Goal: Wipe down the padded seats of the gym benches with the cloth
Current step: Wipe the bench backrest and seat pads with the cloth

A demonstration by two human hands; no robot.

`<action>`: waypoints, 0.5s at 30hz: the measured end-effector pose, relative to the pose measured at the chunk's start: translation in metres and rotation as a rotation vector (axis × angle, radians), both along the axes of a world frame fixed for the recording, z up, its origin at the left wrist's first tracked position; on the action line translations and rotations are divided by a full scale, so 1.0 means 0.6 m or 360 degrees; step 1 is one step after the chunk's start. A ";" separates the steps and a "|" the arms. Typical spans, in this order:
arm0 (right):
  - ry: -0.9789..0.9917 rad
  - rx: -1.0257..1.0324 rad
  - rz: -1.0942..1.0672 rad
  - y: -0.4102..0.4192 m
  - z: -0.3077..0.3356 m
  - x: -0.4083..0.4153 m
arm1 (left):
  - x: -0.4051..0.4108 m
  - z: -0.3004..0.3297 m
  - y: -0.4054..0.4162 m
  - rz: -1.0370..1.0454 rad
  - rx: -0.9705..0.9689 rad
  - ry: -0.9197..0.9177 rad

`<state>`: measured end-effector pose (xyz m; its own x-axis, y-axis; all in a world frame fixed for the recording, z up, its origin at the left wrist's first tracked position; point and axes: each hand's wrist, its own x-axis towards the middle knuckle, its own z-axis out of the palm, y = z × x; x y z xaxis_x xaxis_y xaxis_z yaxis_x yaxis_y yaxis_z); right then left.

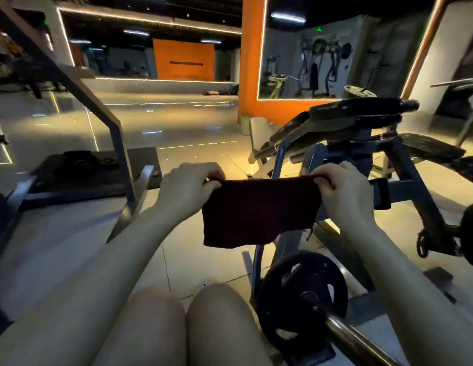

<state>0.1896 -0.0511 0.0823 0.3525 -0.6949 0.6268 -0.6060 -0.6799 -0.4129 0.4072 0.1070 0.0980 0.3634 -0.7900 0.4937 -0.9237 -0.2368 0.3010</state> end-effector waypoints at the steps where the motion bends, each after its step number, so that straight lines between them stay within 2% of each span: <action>1: -0.0046 -0.0017 -0.0044 -0.007 -0.003 0.008 | 0.008 -0.003 -0.017 -0.0040 0.0003 0.0000; 8: -0.0292 0.0091 -0.0301 -0.082 -0.003 0.061 | 0.087 0.000 -0.143 -0.0419 0.0027 0.0090; 15: -0.0461 0.0052 -0.0560 -0.162 0.011 0.153 | 0.194 0.002 -0.280 -0.0702 -0.0115 0.0187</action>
